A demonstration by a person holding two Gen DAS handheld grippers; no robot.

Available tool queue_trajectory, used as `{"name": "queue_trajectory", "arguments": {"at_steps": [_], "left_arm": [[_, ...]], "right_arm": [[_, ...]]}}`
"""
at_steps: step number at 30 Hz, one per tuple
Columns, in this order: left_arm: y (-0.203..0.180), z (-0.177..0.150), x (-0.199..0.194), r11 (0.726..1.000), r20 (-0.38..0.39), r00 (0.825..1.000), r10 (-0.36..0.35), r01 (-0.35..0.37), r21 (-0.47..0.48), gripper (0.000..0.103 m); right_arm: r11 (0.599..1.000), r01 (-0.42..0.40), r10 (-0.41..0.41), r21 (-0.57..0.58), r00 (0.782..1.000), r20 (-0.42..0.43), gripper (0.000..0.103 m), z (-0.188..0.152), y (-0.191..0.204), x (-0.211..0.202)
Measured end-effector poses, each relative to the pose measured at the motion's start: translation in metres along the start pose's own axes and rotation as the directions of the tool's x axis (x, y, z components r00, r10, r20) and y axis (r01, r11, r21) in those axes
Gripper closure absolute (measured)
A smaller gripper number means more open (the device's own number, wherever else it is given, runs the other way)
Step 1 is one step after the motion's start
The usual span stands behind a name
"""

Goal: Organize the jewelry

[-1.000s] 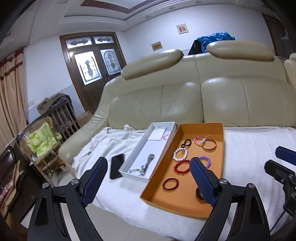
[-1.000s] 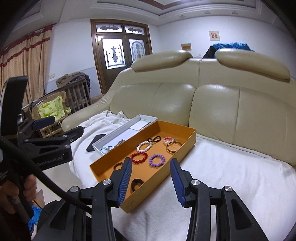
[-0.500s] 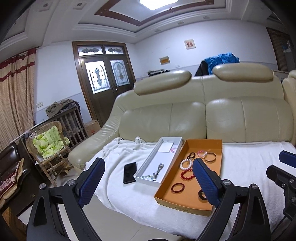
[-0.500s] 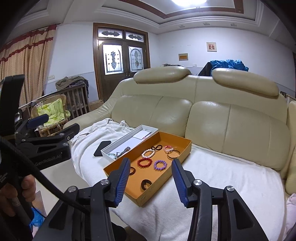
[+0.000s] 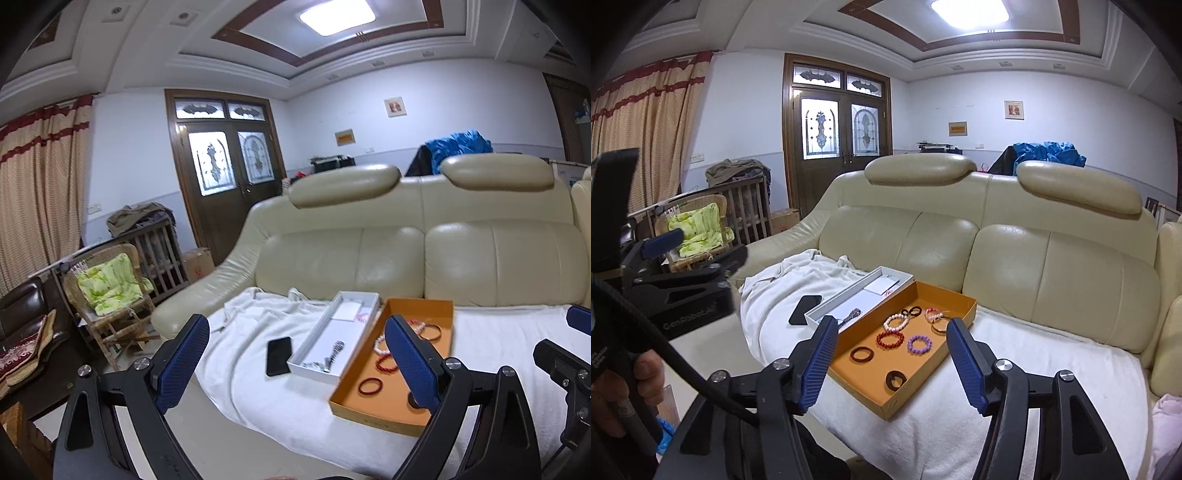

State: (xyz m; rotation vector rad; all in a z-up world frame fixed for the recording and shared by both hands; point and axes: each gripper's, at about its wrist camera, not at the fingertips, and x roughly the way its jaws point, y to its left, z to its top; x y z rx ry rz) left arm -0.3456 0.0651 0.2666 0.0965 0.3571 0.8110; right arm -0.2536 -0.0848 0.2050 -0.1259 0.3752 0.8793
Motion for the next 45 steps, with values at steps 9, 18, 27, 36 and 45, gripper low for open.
{"name": "queue_trajectory", "arguments": {"at_steps": [9, 18, 27, 36, 45], "left_arm": [[0.023, 0.003, -0.003, 0.999, 0.020, 1.000, 0.021, -0.020, -0.025, 0.002], [0.031, -0.001, -0.001, 0.999, 0.017, 1.000, 0.026, -0.026, -0.039, 0.002], [0.032, -0.006, 0.005, 0.999, 0.002, 1.000, 0.025, -0.024, -0.043, 0.002], [0.041, -0.010, 0.013, 0.998, -0.012, 1.000, 0.021, -0.022, -0.057, 0.002], [0.050, -0.013, 0.017, 0.997, -0.018, 1.000, 0.019, -0.021, -0.073, 0.002]], "right_arm": [[1.000, 0.004, -0.002, 0.028, 0.998, -0.065, 0.037, 0.003, 0.015, 0.009], [1.000, 0.011, -0.009, 0.028, 0.996, -0.089, 0.036, 0.003, 0.027, 0.014], [0.999, 0.036, -0.033, 0.027, 0.994, -0.106, 0.036, -0.002, 0.030, 0.021], [0.999, 0.044, -0.042, 0.013, 0.992, -0.118, 0.036, -0.003, 0.038, 0.027], [0.999, 0.047, -0.046, 0.009, 0.991, -0.124, 0.036, -0.002, 0.043, 0.030]]}}
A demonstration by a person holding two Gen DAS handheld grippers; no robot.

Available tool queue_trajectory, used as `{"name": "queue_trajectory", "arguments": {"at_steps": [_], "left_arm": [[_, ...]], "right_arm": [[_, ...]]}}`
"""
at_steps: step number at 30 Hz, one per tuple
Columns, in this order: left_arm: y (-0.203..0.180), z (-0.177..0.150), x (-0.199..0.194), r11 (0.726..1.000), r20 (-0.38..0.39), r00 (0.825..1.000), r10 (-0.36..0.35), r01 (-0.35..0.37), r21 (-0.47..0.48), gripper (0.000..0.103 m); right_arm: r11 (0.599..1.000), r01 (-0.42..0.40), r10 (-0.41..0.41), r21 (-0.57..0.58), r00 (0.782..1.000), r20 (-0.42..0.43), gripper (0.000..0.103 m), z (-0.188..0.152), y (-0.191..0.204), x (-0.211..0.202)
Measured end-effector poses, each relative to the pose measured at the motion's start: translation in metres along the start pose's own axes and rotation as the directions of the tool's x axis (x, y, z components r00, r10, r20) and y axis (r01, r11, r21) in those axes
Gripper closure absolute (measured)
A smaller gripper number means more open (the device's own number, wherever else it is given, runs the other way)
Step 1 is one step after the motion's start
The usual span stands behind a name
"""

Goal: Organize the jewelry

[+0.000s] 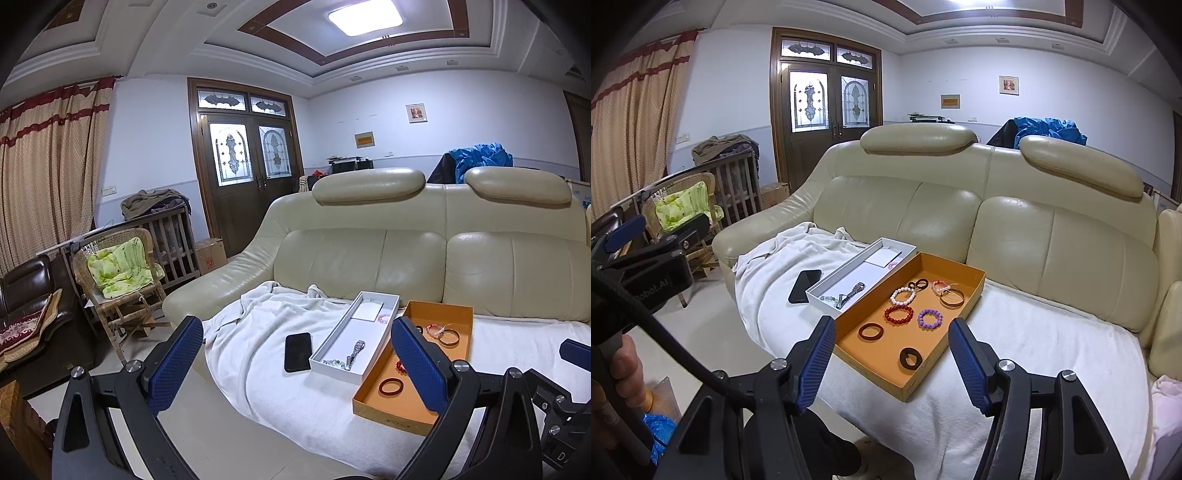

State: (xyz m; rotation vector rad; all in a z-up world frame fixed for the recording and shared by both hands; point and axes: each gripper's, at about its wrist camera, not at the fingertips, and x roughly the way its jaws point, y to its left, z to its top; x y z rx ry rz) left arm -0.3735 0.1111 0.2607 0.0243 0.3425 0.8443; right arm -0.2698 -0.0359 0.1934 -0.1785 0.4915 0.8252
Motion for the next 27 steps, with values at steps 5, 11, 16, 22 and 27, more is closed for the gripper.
{"name": "queue_trajectory", "arguments": {"at_steps": [5, 11, 16, 22, 27], "left_arm": [[0.002, -0.001, 0.001, 1.000, -0.003, 1.000, 0.000, 0.000, -0.001, 0.002], [0.004, -0.003, 0.006, 1.000, -0.012, 1.000, -0.009, 0.009, -0.004, 0.002], [0.004, -0.004, 0.009, 1.000, -0.020, 1.000, -0.009, 0.009, -0.004, 0.002], [0.004, -0.005, 0.013, 1.000, -0.026, 1.000, -0.010, 0.010, -0.004, 0.002], [0.007, -0.007, 0.015, 1.000, -0.034, 0.999, -0.012, 0.012, -0.006, 0.002]], "right_arm": [[1.000, -0.001, 0.001, -0.002, 1.000, -0.007, 0.036, -0.001, 0.002, 0.003], [1.000, 0.004, -0.004, -0.004, 1.000, -0.015, 0.035, -0.001, 0.003, 0.007], [1.000, 0.010, -0.010, 0.000, 1.000, -0.025, 0.035, -0.002, 0.003, 0.012], [1.000, 0.009, -0.009, 0.002, 0.999, -0.033, 0.035, -0.001, 0.003, 0.016], [1.000, 0.011, -0.011, -0.001, 0.999, -0.037, 0.035, -0.001, 0.004, 0.017]]}}
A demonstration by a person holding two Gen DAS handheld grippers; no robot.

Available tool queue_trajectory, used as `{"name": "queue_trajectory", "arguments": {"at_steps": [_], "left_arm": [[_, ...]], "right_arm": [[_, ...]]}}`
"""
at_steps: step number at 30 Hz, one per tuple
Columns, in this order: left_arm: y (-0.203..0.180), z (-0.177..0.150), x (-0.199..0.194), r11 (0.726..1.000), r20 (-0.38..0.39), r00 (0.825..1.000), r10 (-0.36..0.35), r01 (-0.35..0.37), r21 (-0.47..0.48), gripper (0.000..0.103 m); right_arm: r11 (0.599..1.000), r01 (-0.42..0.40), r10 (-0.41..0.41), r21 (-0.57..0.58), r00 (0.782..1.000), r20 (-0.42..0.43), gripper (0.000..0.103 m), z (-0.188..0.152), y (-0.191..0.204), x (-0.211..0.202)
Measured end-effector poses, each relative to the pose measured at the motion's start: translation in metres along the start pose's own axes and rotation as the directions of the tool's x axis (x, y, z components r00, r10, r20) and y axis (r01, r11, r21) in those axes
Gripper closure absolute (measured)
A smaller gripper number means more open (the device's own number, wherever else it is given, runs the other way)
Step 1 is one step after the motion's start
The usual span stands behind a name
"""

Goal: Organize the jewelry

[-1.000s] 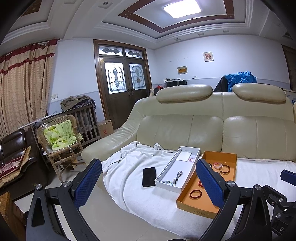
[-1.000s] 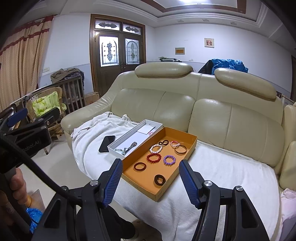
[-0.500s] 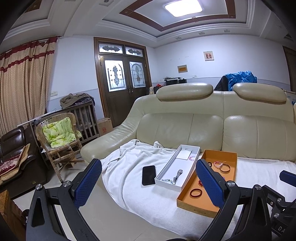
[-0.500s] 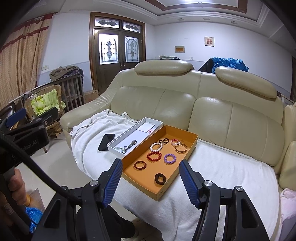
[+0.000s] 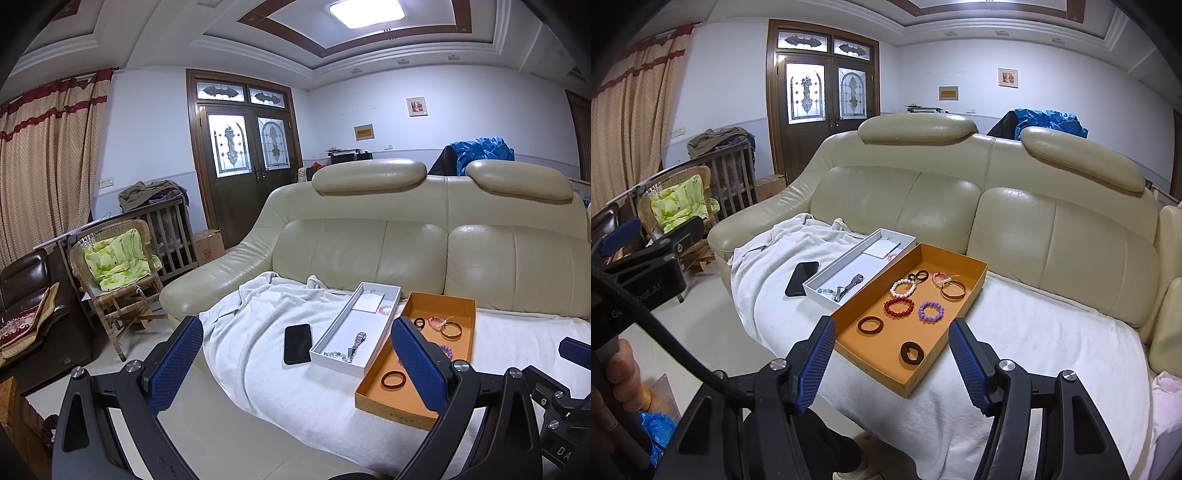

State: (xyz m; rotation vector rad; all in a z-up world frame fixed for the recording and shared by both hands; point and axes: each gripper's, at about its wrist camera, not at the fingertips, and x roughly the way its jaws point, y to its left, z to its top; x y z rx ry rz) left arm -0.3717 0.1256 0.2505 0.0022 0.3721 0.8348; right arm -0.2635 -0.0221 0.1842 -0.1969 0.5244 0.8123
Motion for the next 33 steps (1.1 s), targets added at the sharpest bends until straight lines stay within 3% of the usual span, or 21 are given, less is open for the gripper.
{"name": "queue_trajectory", "arguments": {"at_steps": [33], "left_arm": [[0.004, -0.004, 0.005, 1.000, -0.019, 1.000, -0.005, 0.004, -0.020, 0.002]], "right_arm": [[1.000, -0.002, 0.002, -0.006, 1.000, -0.020, 0.035, 0.000, 0.007, 0.011]]}}
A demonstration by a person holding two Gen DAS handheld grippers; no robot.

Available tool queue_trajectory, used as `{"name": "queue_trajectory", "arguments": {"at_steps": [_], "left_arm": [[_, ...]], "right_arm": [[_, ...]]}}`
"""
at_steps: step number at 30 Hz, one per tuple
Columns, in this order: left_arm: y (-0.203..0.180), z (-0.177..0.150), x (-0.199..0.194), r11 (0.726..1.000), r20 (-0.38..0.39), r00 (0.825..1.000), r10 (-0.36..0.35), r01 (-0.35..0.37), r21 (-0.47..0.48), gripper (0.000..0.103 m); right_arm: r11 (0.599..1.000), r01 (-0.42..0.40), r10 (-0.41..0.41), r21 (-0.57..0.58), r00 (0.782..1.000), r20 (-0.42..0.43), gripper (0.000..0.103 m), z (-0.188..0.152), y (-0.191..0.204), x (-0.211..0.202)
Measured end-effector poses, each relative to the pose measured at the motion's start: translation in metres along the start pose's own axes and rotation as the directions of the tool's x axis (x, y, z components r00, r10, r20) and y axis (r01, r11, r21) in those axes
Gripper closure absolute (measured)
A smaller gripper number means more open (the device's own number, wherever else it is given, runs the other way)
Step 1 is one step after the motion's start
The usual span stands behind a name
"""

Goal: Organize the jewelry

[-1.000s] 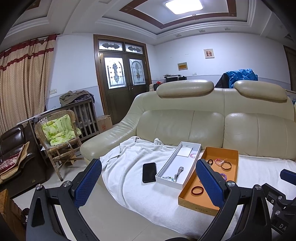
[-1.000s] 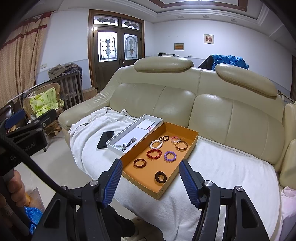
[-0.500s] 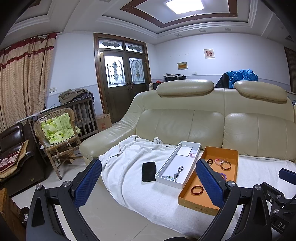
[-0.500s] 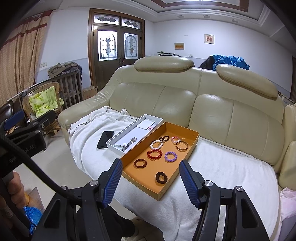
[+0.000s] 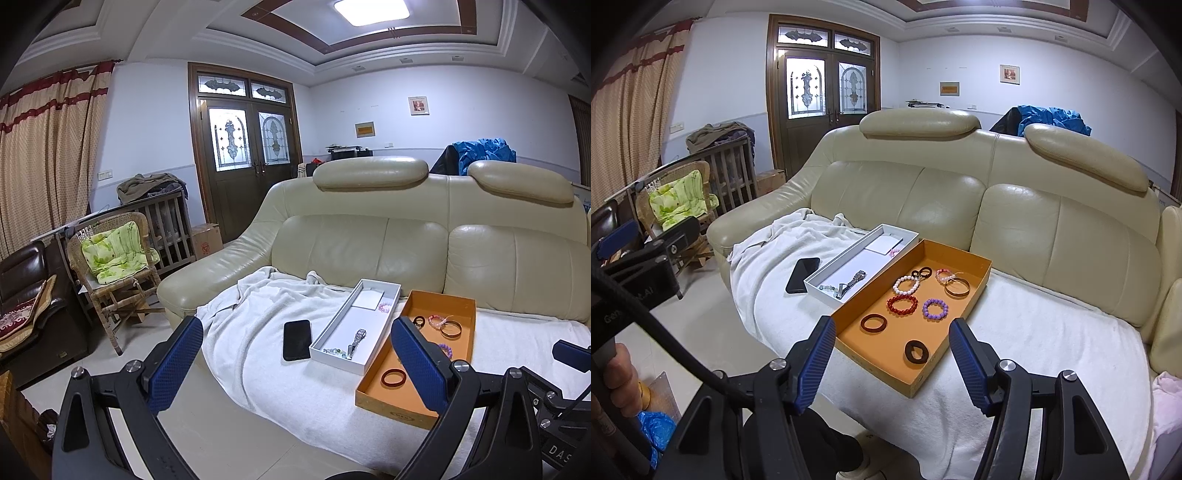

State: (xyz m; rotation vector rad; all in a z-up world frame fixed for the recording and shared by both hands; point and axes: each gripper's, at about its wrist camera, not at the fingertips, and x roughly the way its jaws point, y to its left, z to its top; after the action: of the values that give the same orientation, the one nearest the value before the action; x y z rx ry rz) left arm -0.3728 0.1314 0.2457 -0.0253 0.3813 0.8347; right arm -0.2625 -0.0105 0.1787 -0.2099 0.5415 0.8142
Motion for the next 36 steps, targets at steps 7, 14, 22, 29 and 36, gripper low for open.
{"name": "queue_trajectory", "arguments": {"at_steps": [7, 14, 22, 29, 36], "left_arm": [[-0.003, -0.001, -0.001, 1.000, 0.000, 1.000, -0.005, 0.005, 0.004, 0.002], [-0.002, -0.001, -0.002, 1.000, -0.001, 1.000, -0.008, 0.008, 0.002, 0.002], [-0.003, -0.002, 0.001, 1.000, -0.008, 1.000, -0.011, 0.011, 0.006, 0.002], [-0.004, -0.003, 0.006, 1.000, -0.018, 1.000, -0.012, 0.012, 0.010, 0.002], [-0.005, -0.006, 0.015, 1.000, -0.032, 0.999, -0.008, 0.009, 0.016, 0.002]], "right_arm": [[1.000, -0.002, 0.002, 0.001, 1.000, 0.002, 0.035, -0.001, -0.001, 0.000], [1.000, -0.003, 0.003, 0.001, 1.000, 0.001, 0.035, -0.001, -0.001, 0.000], [1.000, -0.001, 0.001, 0.004, 1.000, -0.001, 0.035, -0.001, -0.001, 0.001], [1.000, 0.007, -0.007, 0.013, 1.000, -0.003, 0.035, -0.002, 0.001, 0.003], [1.000, 0.012, -0.012, 0.010, 1.000, -0.010, 0.035, -0.001, 0.002, 0.011]]}}
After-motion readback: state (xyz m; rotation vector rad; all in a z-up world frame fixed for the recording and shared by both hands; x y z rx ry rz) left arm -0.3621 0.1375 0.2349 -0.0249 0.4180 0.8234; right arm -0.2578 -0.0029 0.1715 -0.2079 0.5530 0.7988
